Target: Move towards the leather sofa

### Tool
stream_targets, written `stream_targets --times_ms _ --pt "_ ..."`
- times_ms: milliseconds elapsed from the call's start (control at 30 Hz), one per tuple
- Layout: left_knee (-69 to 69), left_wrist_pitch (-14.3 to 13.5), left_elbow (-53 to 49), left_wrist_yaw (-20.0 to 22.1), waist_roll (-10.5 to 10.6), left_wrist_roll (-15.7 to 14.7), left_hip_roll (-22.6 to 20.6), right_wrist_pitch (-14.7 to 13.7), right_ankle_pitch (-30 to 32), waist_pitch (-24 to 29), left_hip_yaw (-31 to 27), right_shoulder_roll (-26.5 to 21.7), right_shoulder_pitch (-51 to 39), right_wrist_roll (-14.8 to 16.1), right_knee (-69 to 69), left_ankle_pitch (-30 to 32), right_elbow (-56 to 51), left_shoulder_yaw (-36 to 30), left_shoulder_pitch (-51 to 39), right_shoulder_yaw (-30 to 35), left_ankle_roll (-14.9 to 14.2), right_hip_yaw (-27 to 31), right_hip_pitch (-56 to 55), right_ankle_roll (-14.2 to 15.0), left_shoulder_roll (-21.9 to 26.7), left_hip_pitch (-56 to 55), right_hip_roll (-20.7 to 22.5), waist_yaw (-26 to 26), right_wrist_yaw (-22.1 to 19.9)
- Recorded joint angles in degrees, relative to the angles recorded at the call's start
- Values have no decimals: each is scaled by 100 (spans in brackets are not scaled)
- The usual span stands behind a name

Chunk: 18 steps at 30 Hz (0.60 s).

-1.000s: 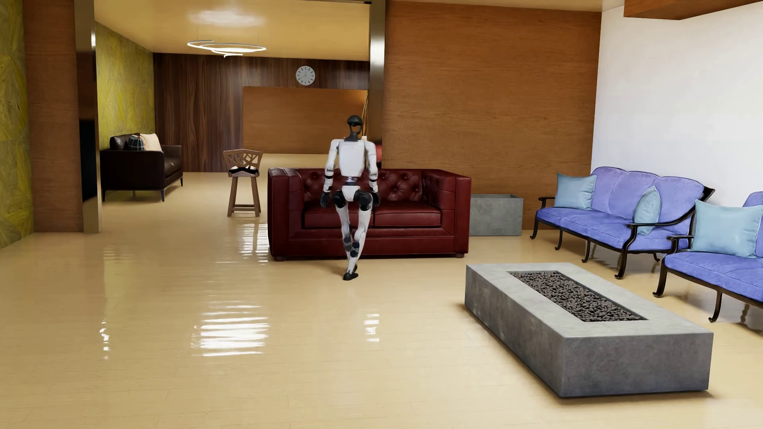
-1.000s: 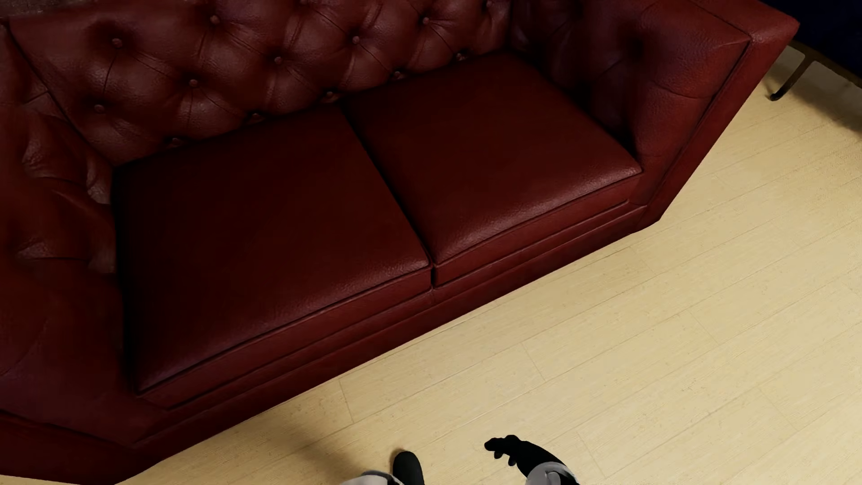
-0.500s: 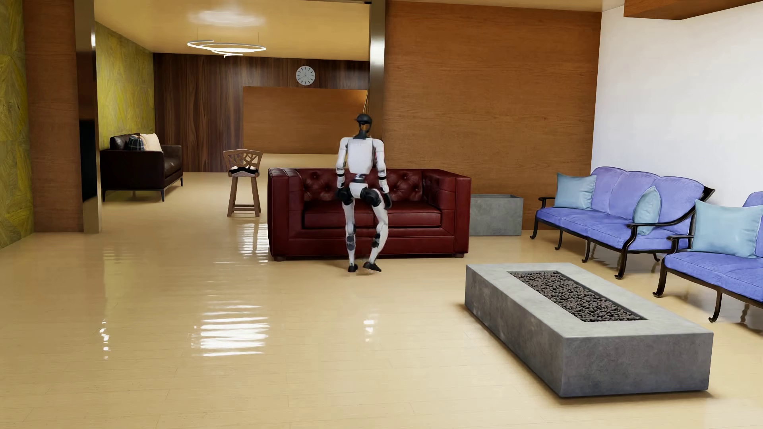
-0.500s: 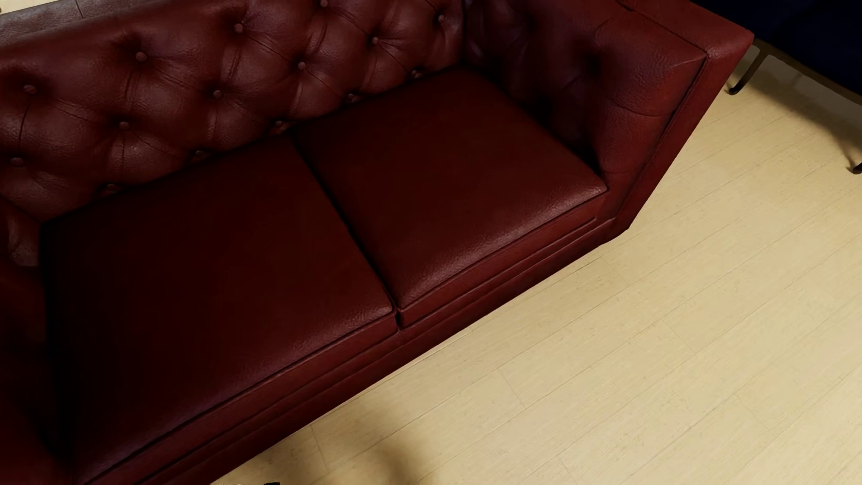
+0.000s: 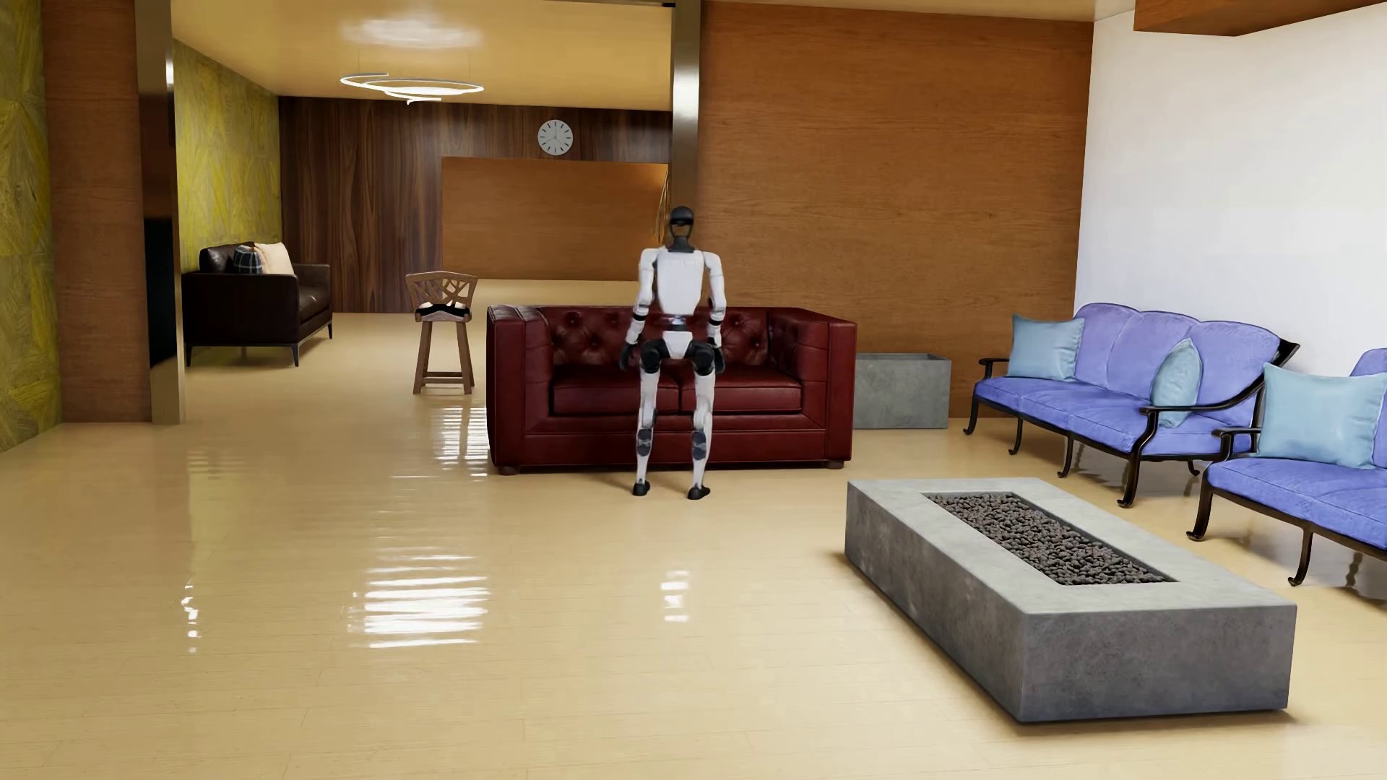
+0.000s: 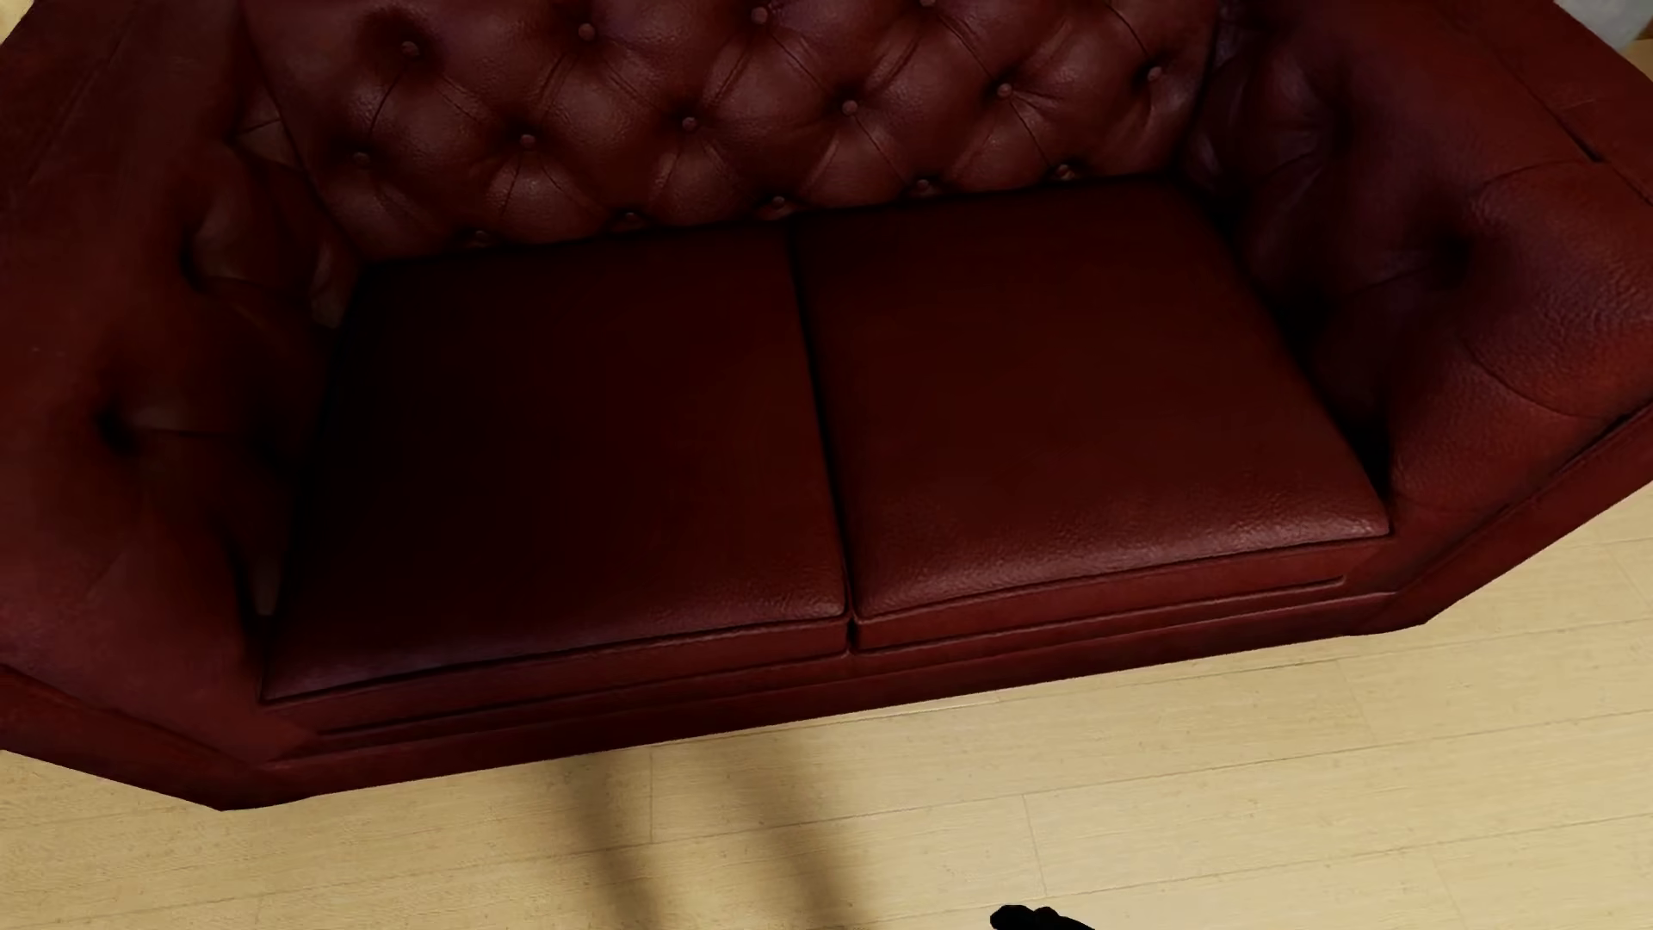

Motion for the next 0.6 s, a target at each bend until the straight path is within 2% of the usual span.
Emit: stream_targets --times_ms 100,167,200,233,300,467,567,600 --pt "42 -21 -66 63 87 -125 -107 9 -70 -15 -287 -229 -342 -7 -3 68 161 247 55 153 -351 -572 0 -71 -116 -256 -140 18 59" --pt "51 -60 -58 34 131 -33 2 19 -106 -22 33 -433 -619 -38 50 79 363 298 94 410 -665 -895 -4 -96 -125 -415 -264 5 172" --pt "123 -70 -18 -11 145 41 136 23 -112 -28 335 -525 -758 -59 55 97 464 303 108 556 -635 -1033 11 -107 -98 -467 -312 -10 219" --pt "278 -72 34 -54 156 94 337 32 -114 -32 686 -596 -888 -78 66 104 542 318 118 687 -478 -1147 27 -115 -59 -507 -346 -27 244" --pt "710 -71 124 -94 164 142 689 53 -135 -34 955 -649 -1083 -64 131 3 581 363 145 822 -369 -1275 33 -124 45 -556 -373 -45 168" --pt "982 2 175 -214 136 293 1095 -138 -114 -47 417 -491 -1155 235 210 -266 243 395 218 766 -347 -1243 45 -57 198 -240 -384 -112 -235" --pt "520 -68 115 -314 139 339 1170 -289 -48 -78 347 -428 -969 267 176 -7 -20 283 165 848 -336 -1168 73 44 177 168 -428 -183 -277" --pt "301 -92 86 -337 149 374 1200 -303 -13 -94 435 -401 -864 297 148 157 -77 230 120 838 -592 -1162 98 89 173 297 -452 -211 -296"
